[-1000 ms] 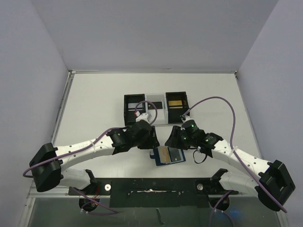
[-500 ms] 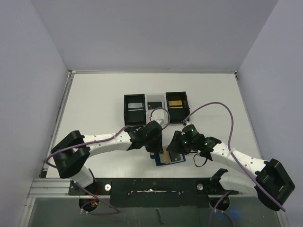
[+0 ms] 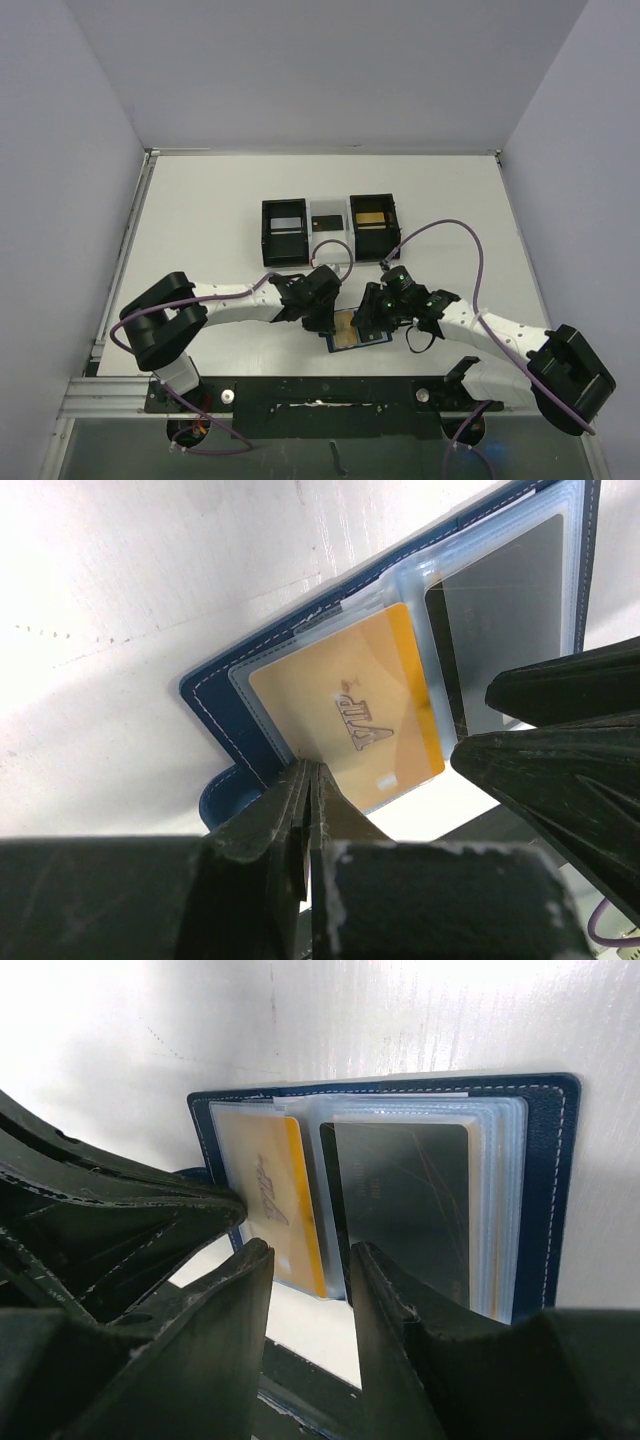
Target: Take the credit cards out of the card holder
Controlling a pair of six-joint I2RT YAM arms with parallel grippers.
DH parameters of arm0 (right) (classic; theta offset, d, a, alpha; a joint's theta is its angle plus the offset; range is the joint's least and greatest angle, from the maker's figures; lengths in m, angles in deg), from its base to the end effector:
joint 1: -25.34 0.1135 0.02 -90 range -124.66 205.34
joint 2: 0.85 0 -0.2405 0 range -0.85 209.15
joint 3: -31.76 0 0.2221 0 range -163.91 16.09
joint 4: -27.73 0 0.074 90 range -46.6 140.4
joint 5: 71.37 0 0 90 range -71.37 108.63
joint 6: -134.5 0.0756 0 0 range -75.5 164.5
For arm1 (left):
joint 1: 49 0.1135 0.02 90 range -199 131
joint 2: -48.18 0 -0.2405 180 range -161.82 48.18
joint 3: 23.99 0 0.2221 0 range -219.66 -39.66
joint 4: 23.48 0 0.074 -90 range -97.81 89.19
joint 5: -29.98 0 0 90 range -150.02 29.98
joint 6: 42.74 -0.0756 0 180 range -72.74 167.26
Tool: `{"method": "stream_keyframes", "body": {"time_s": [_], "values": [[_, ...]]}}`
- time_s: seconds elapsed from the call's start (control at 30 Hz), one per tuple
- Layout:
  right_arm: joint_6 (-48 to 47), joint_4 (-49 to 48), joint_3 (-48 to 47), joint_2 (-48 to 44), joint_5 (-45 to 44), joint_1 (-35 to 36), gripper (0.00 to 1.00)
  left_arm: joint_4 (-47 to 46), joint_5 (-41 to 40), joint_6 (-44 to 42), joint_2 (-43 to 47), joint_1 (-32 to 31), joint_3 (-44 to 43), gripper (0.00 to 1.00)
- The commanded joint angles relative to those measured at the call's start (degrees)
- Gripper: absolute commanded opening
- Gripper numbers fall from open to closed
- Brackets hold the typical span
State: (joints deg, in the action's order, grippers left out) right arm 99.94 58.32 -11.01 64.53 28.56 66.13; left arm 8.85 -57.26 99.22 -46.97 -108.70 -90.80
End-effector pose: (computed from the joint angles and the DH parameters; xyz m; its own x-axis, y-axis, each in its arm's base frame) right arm 0.1533 0.1495 0.1279 -0.9383 0.2618 -0.2261 0.0899 0.8156 0.5716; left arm 0.1534 -0.2698 0.1173 -0.9596 0.0830 -0.2688 0.1923 0.8908 -0.4117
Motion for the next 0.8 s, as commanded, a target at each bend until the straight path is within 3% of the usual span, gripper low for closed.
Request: {"method": "stream_keyframes", "body": {"time_s": [0.0, 0.77], "values": [[-0.9, -2.6, -0.8, 0.4, 0.6, -0.3, 0.37, -0.4, -2.8, 1.4, 1.0, -0.5, 1.1, 0.0], [1.4, -16.2, 5.2, 5.8, 6.5, -1.2, 0.26, -1.2, -2.0, 1.2, 1.0, -0.7, 2.7, 0.0]]}}
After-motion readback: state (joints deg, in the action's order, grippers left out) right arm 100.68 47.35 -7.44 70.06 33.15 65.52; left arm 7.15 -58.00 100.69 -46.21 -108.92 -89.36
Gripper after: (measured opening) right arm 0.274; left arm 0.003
